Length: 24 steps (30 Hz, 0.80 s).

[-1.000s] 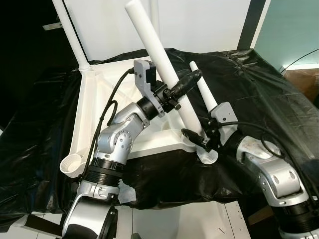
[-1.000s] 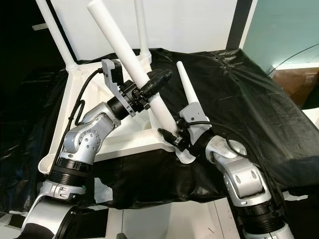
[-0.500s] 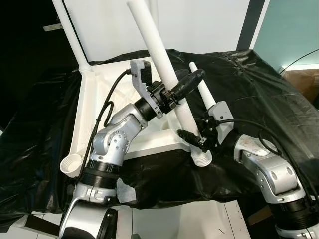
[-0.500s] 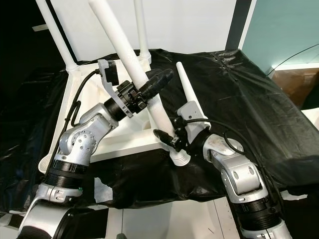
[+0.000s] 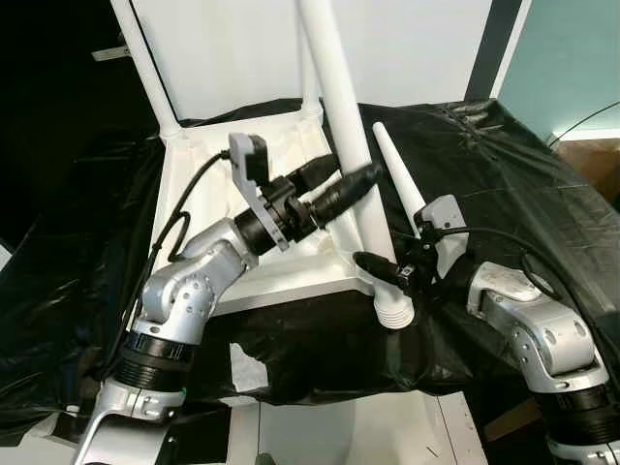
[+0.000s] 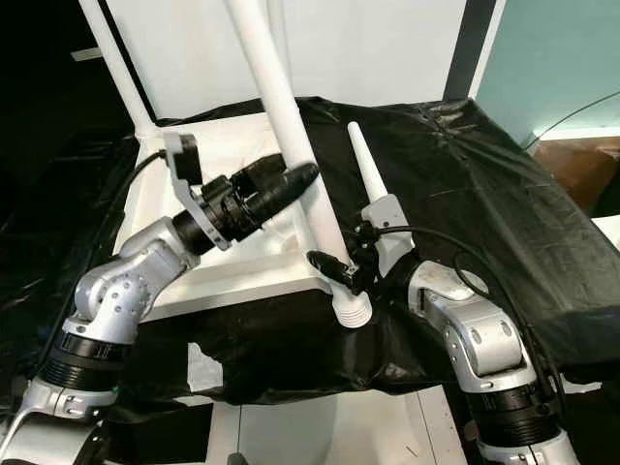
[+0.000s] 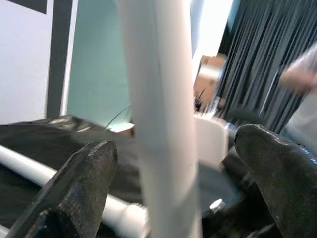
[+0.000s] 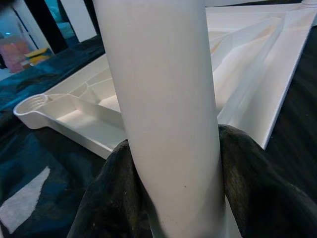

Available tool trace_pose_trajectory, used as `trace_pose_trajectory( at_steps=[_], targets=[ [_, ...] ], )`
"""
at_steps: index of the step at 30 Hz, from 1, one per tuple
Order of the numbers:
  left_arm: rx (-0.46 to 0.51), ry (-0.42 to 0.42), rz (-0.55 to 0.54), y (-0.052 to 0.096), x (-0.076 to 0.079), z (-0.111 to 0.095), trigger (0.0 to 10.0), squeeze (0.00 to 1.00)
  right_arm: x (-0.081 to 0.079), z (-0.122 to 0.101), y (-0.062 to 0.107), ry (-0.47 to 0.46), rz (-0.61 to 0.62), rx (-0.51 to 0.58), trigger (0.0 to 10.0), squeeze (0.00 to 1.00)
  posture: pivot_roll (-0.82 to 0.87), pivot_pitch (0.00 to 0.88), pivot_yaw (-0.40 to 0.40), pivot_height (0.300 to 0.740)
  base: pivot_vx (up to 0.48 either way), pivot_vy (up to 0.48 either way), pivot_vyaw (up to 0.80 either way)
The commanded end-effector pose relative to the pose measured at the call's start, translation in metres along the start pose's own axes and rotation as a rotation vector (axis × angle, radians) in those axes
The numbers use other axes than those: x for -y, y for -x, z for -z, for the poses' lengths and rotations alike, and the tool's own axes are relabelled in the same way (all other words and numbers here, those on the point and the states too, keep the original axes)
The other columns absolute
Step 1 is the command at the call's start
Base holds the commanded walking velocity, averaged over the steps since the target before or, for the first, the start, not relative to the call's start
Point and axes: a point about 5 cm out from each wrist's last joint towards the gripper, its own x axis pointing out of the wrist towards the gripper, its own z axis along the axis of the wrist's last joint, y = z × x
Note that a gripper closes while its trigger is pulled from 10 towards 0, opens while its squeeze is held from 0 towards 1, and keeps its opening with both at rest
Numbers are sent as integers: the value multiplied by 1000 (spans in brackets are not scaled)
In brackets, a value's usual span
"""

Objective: Building children table

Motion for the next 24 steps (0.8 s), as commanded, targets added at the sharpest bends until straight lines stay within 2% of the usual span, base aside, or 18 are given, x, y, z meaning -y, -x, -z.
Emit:
trace_pose_trajectory(
  at_steps=[1, 3, 6, 7, 8, 12, 15, 16, 17, 18, 21, 23, 24],
  targets=[
    [-22, -54, 611, 12, 24, -1, 10000, 0, 1, -4, 3, 4, -10, 10, 0, 0, -177, 1, 62, 740, 0, 0, 0],
    [-17, -60, 581, 14, 20, -3, 10000, 0, 1, -4, 4, 6, -7, 10, 0, 0, -178, 5, 62, 740, 0, 0, 0],
    [-71, -102, 517, 17, 12, 2, 10000, 0, 3, -6, 5, 12, 12, 16, 0, 0, -178, 5, 62, 740, 0, 0, 0],
    [-123, -135, 489, 19, 8, 8, 10000, 0, 5, -8, 6, 17, 24, 22, 0, 0, -178, 5, 62, 740, 0, 0, 0],
    [-123, -135, 489, 19, 8, 8, 10000, 0, 5, -8, 6, 17, 24, 22, 0, 0, -178, 5, 62, 740, 0, 0, 0],
    [-350, -201, 441, 30, -1, 43, 10000, 0, 7, -28, 6, 71, 61, 74, 0, 0, -177, 6, 63, 740, 0, 0, 0],
    [-374, -201, 434, 32, -2, 47, 10000, 0, 8, -32, 6, 81, 66, 85, 0, 0, -177, 6, 63, 740, 0, 0, 0],
    [-391, -200, 427, 33, -4, 52, 10000, 0, 8, -35, 6, 91, 75, 92, 2078, 0, -180, 6, 62, 740, 0, 0, 0],
    [-391, -200, 427, 33, -4, 52, 10000, 0, 8, -35, 6, 91, 75, 92, 2078, 0, -180, 6, 62, 740, 0, 0, 0],
    [-424, -204, 422, 35, -6, 56, 10000, 0, 10, -39, 7, 110, 93, 100, 10000, 0, -183, 7, 64, 740, 0, 0, 0],
    [-498, -219, 424, 39, -8, 65, 10000, 0, 13, -48, 9, 146, 131, 120, 10000, 0, -187, 8, 65, 740, 0, 0, 0],
    [-498, -219, 424, 39, -8, 65, 10000, 0, 13, -48, 9, 146, 131, 120, 10000, 0, -187, 8, 65, 740, 0, 0, 0],
    [-570, -238, 430, 43, -8, 75, 10000, 0, 18, -51, 10, 193, 179, 117, 10000, 0, -189, 8, 66, 740, 0, 0, 0]
  ],
)
